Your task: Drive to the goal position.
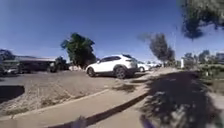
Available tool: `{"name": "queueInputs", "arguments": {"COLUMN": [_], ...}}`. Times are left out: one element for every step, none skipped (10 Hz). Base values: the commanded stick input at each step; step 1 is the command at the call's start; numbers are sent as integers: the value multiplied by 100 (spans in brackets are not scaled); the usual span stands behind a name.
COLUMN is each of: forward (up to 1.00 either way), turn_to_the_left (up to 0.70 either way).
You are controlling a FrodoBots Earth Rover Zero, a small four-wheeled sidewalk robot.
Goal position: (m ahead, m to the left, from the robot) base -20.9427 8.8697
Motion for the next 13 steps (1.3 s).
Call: {"name": "queueInputs", "arguments": {"forward": [0, 0, 0, 0, 0, 0, 0, 0, 0, 0, 0, 0, 0], "turn_to_the_left": [0, 0, 0, 0, 0, 0, 0, 0, 85, 85, 85, 85, 85]}}
